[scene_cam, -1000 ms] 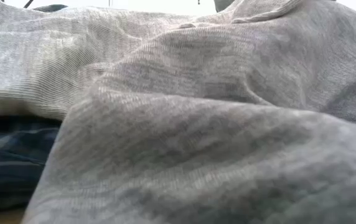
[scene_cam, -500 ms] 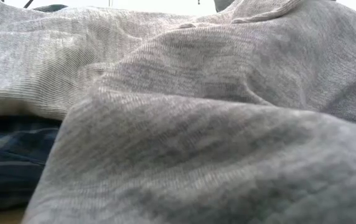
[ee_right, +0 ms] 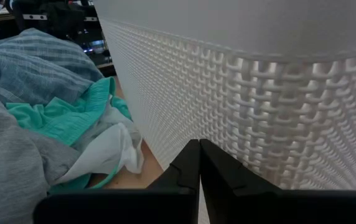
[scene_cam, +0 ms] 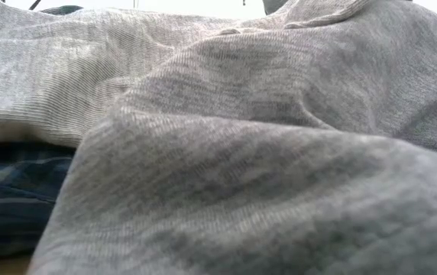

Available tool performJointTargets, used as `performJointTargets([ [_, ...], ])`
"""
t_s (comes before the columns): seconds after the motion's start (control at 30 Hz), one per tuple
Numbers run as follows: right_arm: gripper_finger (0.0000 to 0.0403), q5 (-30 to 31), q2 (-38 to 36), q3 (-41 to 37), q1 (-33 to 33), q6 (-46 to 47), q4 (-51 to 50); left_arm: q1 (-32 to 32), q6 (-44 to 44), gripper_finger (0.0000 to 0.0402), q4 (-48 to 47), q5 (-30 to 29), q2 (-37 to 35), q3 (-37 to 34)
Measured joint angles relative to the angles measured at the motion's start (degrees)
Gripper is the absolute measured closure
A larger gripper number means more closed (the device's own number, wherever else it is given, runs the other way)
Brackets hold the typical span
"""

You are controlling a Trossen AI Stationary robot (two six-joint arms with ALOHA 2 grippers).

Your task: Sort clothes

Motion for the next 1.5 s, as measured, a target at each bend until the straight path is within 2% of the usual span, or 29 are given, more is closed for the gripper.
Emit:
performJointTargets([
  [0.9,0.0389,0.0,0.0,0.0,0.01,0.0,-0.01,0.0,-0.1,0.0398,0.02,-0.01,0.01,-0.01],
  [0.93,0.0389,-0.01,0.0,0.0,0.01,0.0,-0.01,0.0,-2.29,0.0397,0.26,0.13,0.02,0.0],
  [1.07,0.0389,0.0,-0.01,0.0,0.01,0.0,-0.01,-0.07,-26.63,0.0398,4.19,4.5,0.0,0.0],
  [1.13,0.0389,-0.01,-0.01,0.0,0.01,-0.01,-0.02,-0.09,-34.21,0.0398,5.53,5.24,0.02,0.0],
  [1.3,0.0389,-0.01,-0.02,0.0,0.02,0.0,-0.02,-0.09,-42.98,0.0398,10.07,4.51,0.0,0.0],
  [1.5,0.0389,-0.01,0.0,0.0,0.01,0.0,-0.02,-0.09,-43.03,0.0398,18.26,4.28,0.0,0.0],
])
